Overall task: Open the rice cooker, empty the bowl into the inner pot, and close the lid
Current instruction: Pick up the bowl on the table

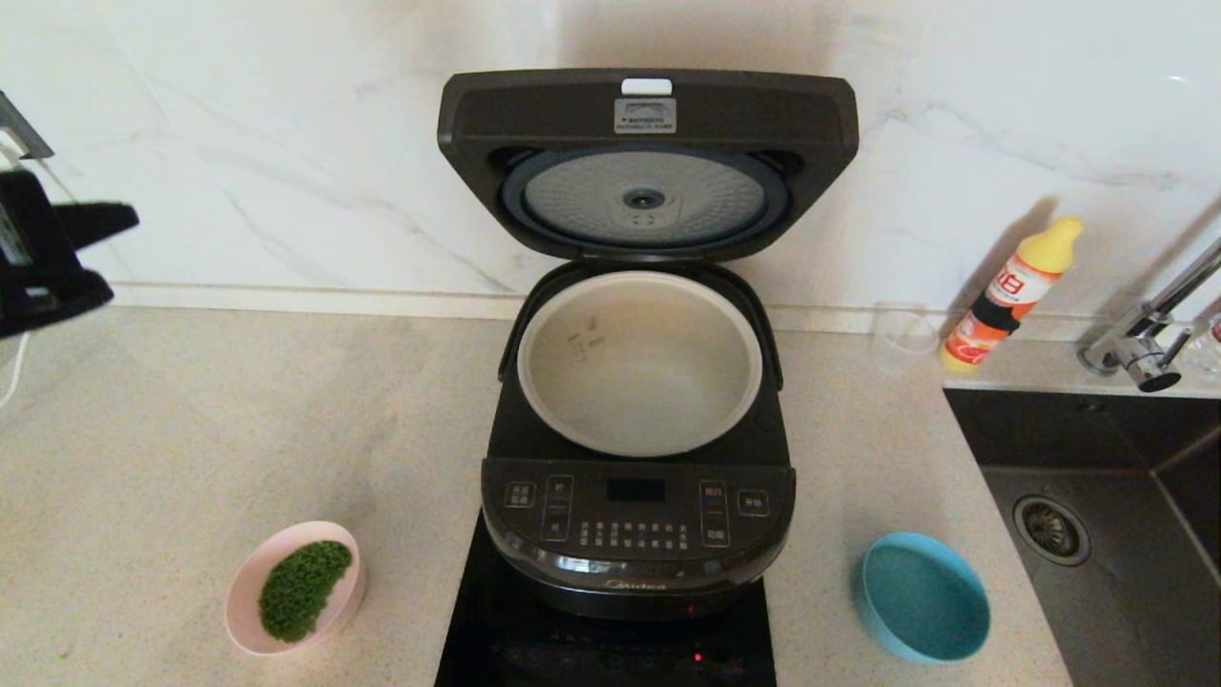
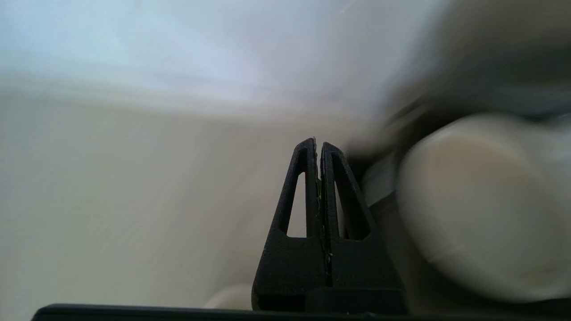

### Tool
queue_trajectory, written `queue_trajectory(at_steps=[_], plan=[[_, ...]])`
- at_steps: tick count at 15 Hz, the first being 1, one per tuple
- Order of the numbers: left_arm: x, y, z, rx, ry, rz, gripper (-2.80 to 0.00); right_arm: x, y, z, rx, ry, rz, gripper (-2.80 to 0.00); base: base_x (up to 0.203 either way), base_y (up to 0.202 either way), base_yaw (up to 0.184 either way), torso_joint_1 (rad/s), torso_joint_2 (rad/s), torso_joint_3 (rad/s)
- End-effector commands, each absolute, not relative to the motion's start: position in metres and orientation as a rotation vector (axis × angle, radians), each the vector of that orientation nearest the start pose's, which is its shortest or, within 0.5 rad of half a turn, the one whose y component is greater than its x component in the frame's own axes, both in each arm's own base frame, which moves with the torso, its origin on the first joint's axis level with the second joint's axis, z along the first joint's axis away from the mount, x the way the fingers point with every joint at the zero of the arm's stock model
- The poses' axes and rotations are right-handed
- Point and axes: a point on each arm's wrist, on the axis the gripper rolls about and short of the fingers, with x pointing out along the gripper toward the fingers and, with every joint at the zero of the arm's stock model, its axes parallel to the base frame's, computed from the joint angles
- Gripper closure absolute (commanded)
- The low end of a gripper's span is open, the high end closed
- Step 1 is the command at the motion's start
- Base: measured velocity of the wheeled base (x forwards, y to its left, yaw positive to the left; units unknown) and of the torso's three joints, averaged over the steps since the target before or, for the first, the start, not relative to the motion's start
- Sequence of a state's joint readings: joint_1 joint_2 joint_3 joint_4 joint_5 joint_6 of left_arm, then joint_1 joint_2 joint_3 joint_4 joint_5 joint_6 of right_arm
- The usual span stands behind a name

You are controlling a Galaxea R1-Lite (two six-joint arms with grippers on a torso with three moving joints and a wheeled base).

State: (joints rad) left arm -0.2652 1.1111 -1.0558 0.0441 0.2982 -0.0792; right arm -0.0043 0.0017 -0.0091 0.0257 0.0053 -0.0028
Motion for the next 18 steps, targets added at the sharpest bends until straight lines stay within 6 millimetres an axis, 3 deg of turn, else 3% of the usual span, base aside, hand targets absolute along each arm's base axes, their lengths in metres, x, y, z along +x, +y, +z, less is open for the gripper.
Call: queue_trajectory(at_steps=[1, 5, 10, 13, 16, 17, 18], plan=[[0.147, -0.016, 0.295, -0.032, 0.205, 0.162, 0.00, -0.023, 0.000, 0.075, -0.003, 0.018, 0.002, 0.00, 0.000, 0.000, 0.000, 0.000, 0.00, 0.000], [0.174, 0.014, 0.247, -0.096, 0.543, 0.393, 0.00, -0.023, 0.000, 0.075, -0.003, 0.018, 0.002, 0.00, 0.000, 0.000, 0.000, 0.000, 0.00, 0.000], [0.211, 0.046, 0.202, -0.183, 0.787, 0.545, 0.00, -0.023, 0.000, 0.075, -0.003, 0.018, 0.002, 0.00, 0.000, 0.000, 0.000, 0.000, 0.00, 0.000], [0.229, 0.075, 0.173, -0.319, 0.906, 0.528, 0.00, -0.023, 0.000, 0.075, -0.003, 0.018, 0.003, 0.00, 0.000, 0.000, 0.000, 0.000, 0.00, 0.000], [0.232, 0.085, 0.156, -0.367, 0.974, 0.502, 0.00, -0.023, 0.000, 0.075, -0.003, 0.018, 0.002, 0.00, 0.000, 0.000, 0.000, 0.000, 0.00, 0.000], [0.232, 0.085, 0.155, -0.384, 0.980, 0.476, -2.80, -0.023, 0.000, 0.075, -0.003, 0.018, 0.002, 0.00, 0.000, 0.000, 0.000, 0.000, 0.00, 0.000], [0.231, 0.085, 0.154, -0.401, 0.985, 0.451, -2.80, -0.023, 0.000, 0.075, -0.003, 0.018, 0.002, 0.00, 0.000, 0.000, 0.000, 0.000, 0.00, 0.000]])
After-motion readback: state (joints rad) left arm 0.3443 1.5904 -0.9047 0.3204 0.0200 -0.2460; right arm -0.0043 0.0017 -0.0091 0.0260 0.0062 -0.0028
